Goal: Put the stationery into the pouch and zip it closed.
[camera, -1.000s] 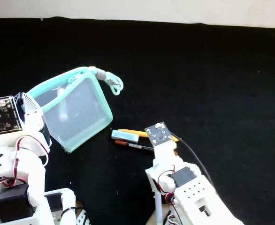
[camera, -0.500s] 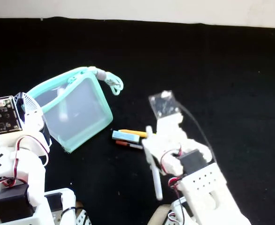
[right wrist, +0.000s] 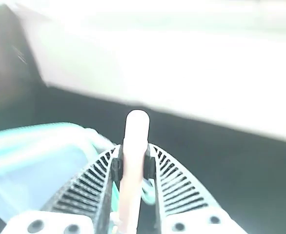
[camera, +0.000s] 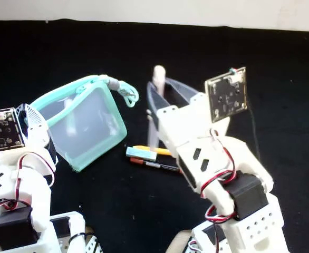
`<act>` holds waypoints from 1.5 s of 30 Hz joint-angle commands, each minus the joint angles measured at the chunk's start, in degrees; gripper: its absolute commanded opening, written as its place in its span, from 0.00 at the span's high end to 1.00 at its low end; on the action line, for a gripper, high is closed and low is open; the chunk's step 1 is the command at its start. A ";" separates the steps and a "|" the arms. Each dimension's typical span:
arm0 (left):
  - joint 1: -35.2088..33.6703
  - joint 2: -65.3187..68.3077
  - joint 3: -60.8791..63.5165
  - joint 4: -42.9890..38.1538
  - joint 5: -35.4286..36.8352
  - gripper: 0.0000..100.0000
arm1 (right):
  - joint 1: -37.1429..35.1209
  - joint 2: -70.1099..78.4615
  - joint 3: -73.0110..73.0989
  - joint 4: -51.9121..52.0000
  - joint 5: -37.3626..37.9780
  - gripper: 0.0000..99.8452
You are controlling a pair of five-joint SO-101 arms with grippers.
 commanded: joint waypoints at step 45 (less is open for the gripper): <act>0.57 0.66 3.47 3.69 0.09 0.99 | -16.04 36.09 -22.64 -24.22 0.00 0.99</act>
